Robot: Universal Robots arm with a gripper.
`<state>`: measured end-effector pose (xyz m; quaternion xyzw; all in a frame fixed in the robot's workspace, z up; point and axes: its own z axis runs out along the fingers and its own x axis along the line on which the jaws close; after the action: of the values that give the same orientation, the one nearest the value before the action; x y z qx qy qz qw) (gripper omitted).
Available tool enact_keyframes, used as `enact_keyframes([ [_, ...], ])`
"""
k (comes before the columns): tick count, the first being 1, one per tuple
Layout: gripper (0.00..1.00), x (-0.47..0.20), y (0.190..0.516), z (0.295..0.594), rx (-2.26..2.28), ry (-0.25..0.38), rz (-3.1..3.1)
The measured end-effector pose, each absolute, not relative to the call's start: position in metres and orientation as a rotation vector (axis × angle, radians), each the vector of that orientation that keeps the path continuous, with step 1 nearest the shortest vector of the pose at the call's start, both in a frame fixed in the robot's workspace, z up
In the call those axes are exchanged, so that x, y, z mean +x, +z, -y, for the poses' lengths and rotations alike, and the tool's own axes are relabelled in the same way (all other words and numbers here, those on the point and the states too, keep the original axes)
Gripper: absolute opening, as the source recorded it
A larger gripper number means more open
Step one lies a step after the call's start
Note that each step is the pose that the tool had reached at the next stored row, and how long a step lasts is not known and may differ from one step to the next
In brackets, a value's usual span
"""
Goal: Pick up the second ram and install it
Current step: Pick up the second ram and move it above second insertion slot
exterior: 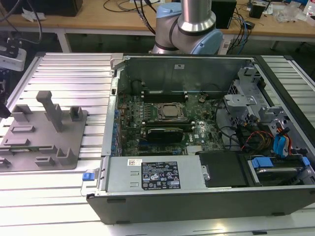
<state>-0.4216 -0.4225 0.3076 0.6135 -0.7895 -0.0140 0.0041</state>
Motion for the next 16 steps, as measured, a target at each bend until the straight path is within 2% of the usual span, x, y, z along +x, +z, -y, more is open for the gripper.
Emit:
enact_keyframes([
  [16, 0.08, -0.422, 0.289, 0.423, 2.028, -0.044, 2.385],
])
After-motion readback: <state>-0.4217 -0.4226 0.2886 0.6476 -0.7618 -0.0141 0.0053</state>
